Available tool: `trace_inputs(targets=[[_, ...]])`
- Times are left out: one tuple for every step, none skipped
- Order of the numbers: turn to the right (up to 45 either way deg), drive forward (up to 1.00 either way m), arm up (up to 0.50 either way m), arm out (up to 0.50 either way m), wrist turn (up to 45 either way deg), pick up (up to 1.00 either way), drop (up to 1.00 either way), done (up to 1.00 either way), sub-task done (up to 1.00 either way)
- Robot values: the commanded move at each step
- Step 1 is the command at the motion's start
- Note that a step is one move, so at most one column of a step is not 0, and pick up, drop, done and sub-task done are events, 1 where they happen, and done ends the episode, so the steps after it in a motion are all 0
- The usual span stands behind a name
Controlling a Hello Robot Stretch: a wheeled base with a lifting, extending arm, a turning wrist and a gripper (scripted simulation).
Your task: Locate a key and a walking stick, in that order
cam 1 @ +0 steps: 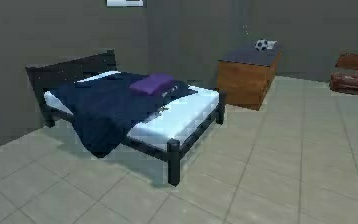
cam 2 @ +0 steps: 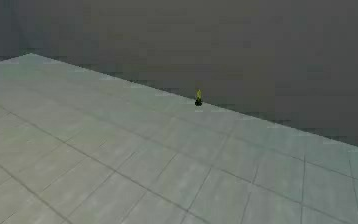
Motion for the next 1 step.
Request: trace_inputs(targets=[[36.0,0.0,0.0,0.0,0.0,0.0,0.0,0.0,0.0]])
